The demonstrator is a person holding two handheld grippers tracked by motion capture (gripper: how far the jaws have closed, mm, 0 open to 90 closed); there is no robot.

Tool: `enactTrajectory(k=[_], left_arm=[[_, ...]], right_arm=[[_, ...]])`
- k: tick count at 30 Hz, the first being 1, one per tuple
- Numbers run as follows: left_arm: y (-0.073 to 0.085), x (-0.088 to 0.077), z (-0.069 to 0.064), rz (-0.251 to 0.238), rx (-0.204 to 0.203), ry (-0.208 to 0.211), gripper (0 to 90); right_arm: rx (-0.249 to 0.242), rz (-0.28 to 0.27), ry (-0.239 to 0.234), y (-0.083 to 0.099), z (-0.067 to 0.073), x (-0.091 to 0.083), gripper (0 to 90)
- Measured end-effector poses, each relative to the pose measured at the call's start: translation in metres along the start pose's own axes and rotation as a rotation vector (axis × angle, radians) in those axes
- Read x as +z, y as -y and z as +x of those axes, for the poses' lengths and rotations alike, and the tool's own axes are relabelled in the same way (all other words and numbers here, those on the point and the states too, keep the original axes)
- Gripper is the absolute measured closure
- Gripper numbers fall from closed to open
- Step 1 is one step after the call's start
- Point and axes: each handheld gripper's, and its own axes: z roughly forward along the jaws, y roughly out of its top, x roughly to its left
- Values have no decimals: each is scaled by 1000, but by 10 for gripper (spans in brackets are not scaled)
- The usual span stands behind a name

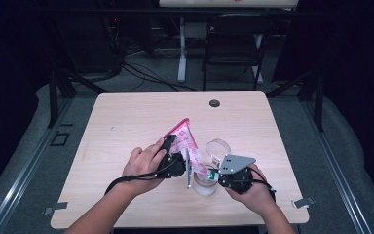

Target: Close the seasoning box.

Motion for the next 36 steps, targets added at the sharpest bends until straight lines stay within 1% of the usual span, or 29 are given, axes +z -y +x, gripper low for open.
enactTrajectory(k=[14, 24, 26, 36], left_arm=[[0, 0, 1, -5, 5, -7, 602], [0, -1, 0, -1, 6, -7, 602], [1, 0, 0, -6, 1, -7, 602], [1, 0, 0, -3, 6, -4, 602]], right_arm=[[0, -1, -1, 0, 0, 0, 900], [-2, 2, -2, 0, 0, 1, 900], [-4, 4, 1, 0, 0, 1, 900], [-2, 2, -3, 1, 1, 2, 899]])
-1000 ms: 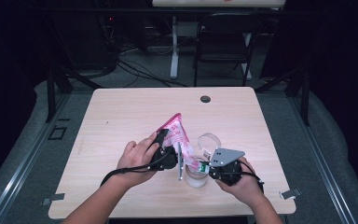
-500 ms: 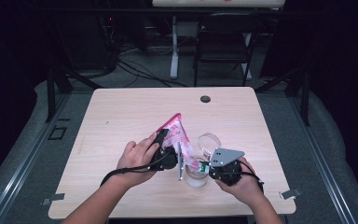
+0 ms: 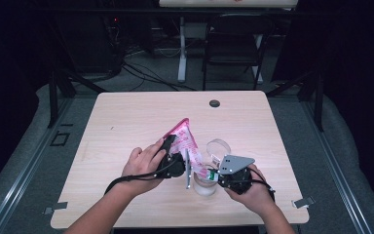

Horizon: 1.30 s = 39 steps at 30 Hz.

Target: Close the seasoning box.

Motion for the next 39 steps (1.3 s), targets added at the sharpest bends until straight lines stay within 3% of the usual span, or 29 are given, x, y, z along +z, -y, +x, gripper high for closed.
enactTrajectory(k=[18, 39], left_arm=[[-2, 0, 1, 1, 24, -9, 602], [-4, -2, 3, -1, 24, -16, 602]], right_arm=[[1, 2, 1, 1, 0, 1, 899], [1, 2, 5, 1, -1, 1, 900]])
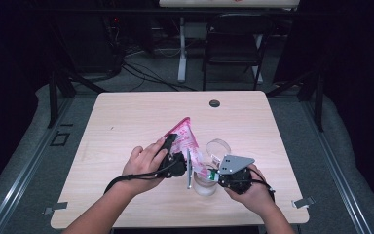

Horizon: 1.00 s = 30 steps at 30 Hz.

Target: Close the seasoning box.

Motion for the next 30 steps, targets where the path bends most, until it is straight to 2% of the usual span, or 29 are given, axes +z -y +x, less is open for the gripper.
enactTrajectory(k=[4, 30], left_arm=[[0, 1, -1, -11, -3, -6, 602], [-1, 0, 1, -7, 1, -5, 602]], right_arm=[[0, 0, 0, 0, 0, 0, 899], [3, -3, 5, 0, 0, 0, 899]])
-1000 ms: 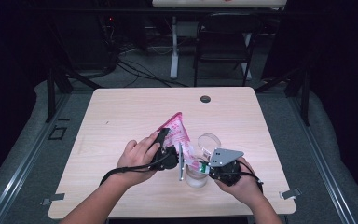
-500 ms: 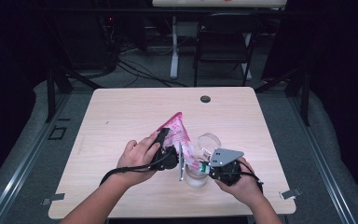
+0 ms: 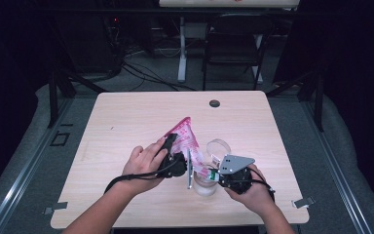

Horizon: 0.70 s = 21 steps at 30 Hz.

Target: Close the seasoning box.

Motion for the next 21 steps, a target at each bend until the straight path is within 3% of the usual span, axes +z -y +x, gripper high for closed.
enactTrajectory(k=[21], left_arm=[[-2, -1, 1, -1, 9, -5, 602]], right_arm=[[3, 4, -2, 1, -1, 0, 899]])
